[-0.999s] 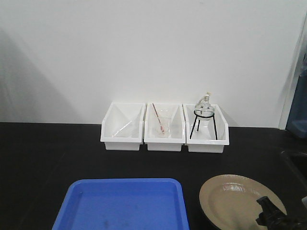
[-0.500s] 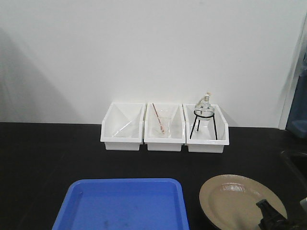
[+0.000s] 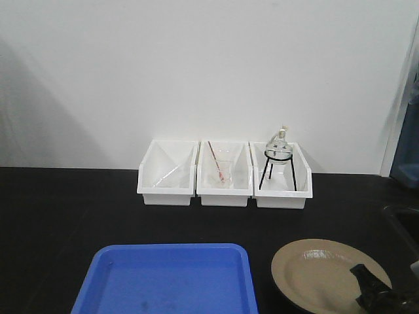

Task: Place disk in tray to left cabinet
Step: 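Reach the right gripper to the beige plate's rim and grasp it, then lift the plate with the right gripper and lower it onto the blue tray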

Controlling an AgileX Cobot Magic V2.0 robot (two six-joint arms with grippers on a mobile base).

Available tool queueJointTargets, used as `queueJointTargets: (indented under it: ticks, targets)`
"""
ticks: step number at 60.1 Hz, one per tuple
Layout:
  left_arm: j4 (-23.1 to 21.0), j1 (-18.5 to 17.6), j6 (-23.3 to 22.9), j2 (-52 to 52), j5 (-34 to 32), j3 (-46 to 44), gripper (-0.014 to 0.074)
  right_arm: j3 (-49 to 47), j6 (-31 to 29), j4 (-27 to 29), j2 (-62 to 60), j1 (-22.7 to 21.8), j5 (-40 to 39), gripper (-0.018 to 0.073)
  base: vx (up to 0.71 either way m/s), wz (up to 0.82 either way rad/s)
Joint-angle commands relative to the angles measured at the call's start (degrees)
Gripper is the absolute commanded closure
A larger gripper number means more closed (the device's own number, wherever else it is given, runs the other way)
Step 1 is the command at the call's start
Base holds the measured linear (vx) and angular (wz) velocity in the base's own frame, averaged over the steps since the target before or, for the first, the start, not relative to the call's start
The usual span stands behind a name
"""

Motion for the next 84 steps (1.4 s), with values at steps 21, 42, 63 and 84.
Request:
queueJointTargets:
  ticks: [21,42,63,84]
  targets:
    - [-0.36,-0.28,-0.07,0.26,-4.39,-1.94,0.0231,-1.23,-1.03,-1.16,-12.77,-0.08,-4.79,0.0559,0.0,0.0]
    - [-0.36,-0.28,-0.07,0.26,-4.35,-1.94,0.0231,-2.09,3.73,-2.2,-15.86,-0.02,-7.55,0.0559,0.0,0.0]
    - [-0.36,-0.28,-0.07,0.26,-3.61,-1.94,0.0231,-12.49,14.76,-12.34,-14.61,2.9,-5.68,0.0559,0.0,0.0]
    - [-0.36,-0.28,-0.13,0.26,-3.55,-1.94,0.0231,-22.48,17.54,-14.55,-2.68,21.5,-8.48,0.0559,0.0,0.0]
